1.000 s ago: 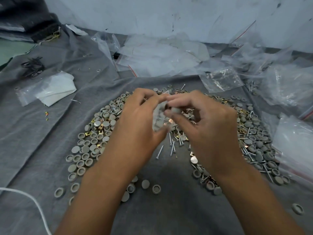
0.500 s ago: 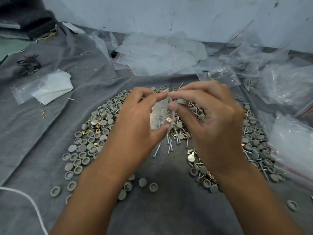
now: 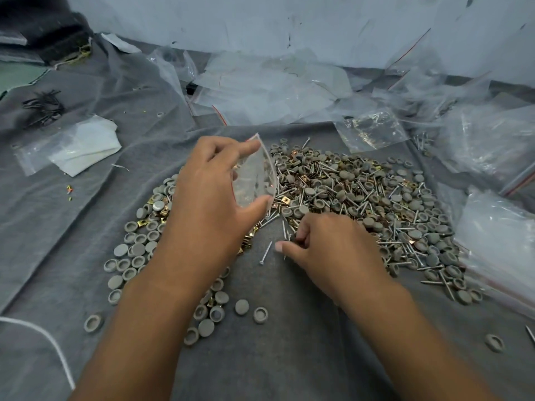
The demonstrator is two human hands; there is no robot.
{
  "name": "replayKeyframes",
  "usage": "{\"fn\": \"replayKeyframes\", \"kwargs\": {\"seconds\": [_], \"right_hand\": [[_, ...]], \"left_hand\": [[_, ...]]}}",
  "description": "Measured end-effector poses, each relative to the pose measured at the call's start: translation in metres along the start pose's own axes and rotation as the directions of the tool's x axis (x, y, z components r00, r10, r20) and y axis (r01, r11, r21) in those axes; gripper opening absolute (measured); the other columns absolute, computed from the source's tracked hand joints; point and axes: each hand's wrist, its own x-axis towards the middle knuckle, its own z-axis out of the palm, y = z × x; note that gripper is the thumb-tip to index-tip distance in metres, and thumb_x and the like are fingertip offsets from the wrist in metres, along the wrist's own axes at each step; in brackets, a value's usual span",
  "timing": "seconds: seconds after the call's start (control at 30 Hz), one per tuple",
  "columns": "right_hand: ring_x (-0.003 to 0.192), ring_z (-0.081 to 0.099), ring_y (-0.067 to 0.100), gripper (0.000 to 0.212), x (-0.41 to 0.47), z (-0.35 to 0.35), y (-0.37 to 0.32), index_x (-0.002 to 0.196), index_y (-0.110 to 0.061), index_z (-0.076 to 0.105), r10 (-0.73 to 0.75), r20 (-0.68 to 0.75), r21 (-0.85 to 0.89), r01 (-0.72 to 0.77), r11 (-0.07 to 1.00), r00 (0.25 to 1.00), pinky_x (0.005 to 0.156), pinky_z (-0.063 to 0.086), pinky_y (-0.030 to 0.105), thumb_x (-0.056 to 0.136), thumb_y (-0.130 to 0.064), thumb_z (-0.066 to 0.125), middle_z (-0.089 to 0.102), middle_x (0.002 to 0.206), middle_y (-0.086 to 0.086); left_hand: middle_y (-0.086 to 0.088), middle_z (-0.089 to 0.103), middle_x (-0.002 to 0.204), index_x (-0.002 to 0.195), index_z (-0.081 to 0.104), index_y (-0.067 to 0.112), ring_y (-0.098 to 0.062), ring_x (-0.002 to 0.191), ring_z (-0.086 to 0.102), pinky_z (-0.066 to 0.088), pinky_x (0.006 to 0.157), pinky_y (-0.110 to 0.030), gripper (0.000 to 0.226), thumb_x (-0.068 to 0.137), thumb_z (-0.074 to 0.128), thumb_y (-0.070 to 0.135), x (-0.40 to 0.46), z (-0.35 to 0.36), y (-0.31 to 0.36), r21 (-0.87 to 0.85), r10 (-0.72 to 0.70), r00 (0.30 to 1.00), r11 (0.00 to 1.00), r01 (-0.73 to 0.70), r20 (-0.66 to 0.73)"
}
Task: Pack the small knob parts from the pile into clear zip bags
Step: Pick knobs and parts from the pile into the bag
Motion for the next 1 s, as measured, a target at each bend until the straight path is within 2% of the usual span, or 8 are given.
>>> {"fn": "replayKeyframes", "kwargs": {"seconds": [0.27,0.37,0.43,0.5,0.63,0.8,0.9,1.0], "right_hand": [[0.073,0.061,0.016,0.024,-0.005,-0.002,-0.002,0.081,-0.025,0.065,0.022,0.003,-0.017,-0.022,1.000,1.000,0.060,0.046,0.030,0.093,-0.043,0.054,0.065,0.078,-0.007],[0.060,0.058,0.001,0.023,-0.003,-0.013,0.005,0.079,-0.029,0.062,-0.001,-0.079,0.329,0.027,0.944,0.997,0.053,0.042,0.022,0.097,-0.042,0.057,0.064,0.068,-0.012],[0.062,0.057,-0.001,0.018,0.000,-0.025,0.006,0.084,-0.028,0.062,-0.057,-0.263,0.544,0.196,0.816,0.963,0.053,0.037,0.013,0.100,-0.037,0.058,0.061,0.068,-0.013],[0.067,0.056,-0.001,0.012,0.001,-0.034,0.005,0.091,-0.023,0.062,-0.158,-0.441,0.503,0.389,0.772,0.884,0.060,0.037,0.010,0.102,-0.027,0.059,0.060,0.073,-0.014],[0.080,0.047,0.002,0.005,0.001,-0.035,0.004,0.097,-0.015,0.064,-0.330,-0.496,0.308,0.518,0.798,0.803,0.076,0.036,0.010,0.098,-0.019,0.061,0.055,0.089,-0.009],[0.087,0.061,0.017,0.016,0.002,-0.031,0.002,0.108,-0.010,0.073,-0.404,-0.521,0.188,0.562,0.805,0.752,0.081,0.052,0.037,0.094,-0.017,0.072,0.065,0.101,0.004],[0.086,0.053,0.006,0.027,0.001,-0.031,-0.001,0.112,-0.014,0.071,-0.405,-0.520,0.171,0.557,0.813,0.751,0.082,0.051,0.030,0.088,-0.021,0.079,0.067,0.102,-0.003],[0.080,0.052,-0.006,0.021,0.003,-0.032,0.000,0.108,-0.021,0.068,-0.297,-0.553,0.328,0.532,0.781,0.778,0.079,0.041,0.009,0.090,-0.026,0.076,0.064,0.099,-0.013]], "left_hand": [[0.012,0.047,0.116,0.137,0.058,0.022,0.001,0.088,0.046,0.026,0.087,0.005,0.070,0.073,0.086,0.021,-0.001,0.001,-0.001,0.001,-0.010,1.000,1.000,0.010,0.006],[0.012,0.048,0.118,0.138,0.057,0.025,-0.002,0.095,0.047,0.030,0.088,0.000,0.071,0.073,0.086,0.025,-0.002,0.003,-0.002,0.007,-0.007,0.999,1.000,0.007,0.035],[0.012,0.049,0.120,0.138,0.057,0.027,-0.003,0.100,0.049,0.033,0.090,-0.007,0.071,0.074,0.085,0.027,-0.003,0.005,-0.002,0.014,0.004,0.998,1.000,-0.005,0.062],[0.012,0.049,0.121,0.137,0.058,0.027,-0.004,0.104,0.049,0.034,0.092,-0.010,0.067,0.075,0.082,0.030,-0.004,0.008,0.000,0.010,0.021,0.996,1.000,-0.022,0.085],[0.008,0.050,0.123,0.137,0.060,0.025,-0.007,0.102,0.046,0.045,0.090,-0.024,0.066,0.073,0.076,0.033,-0.005,0.012,0.003,0.035,0.045,0.992,0.998,-0.049,0.115],[0.006,0.051,0.123,0.137,0.059,0.023,-0.006,0.103,0.044,0.045,0.092,-0.026,0.065,0.074,0.075,0.028,-0.005,0.015,0.003,0.049,0.062,0.989,0.996,-0.069,0.132],[0.005,0.052,0.121,0.135,0.061,0.021,-0.009,0.104,0.047,0.045,0.091,-0.027,0.060,0.076,0.070,0.025,-0.005,0.015,0.004,0.027,0.065,0.989,0.997,-0.069,0.132],[0.008,0.050,0.120,0.135,0.061,0.023,-0.005,0.104,0.046,0.039,0.092,-0.020,0.062,0.074,0.073,0.028,-0.005,0.014,0.004,0.008,0.047,0.990,0.999,-0.049,0.135]]}}
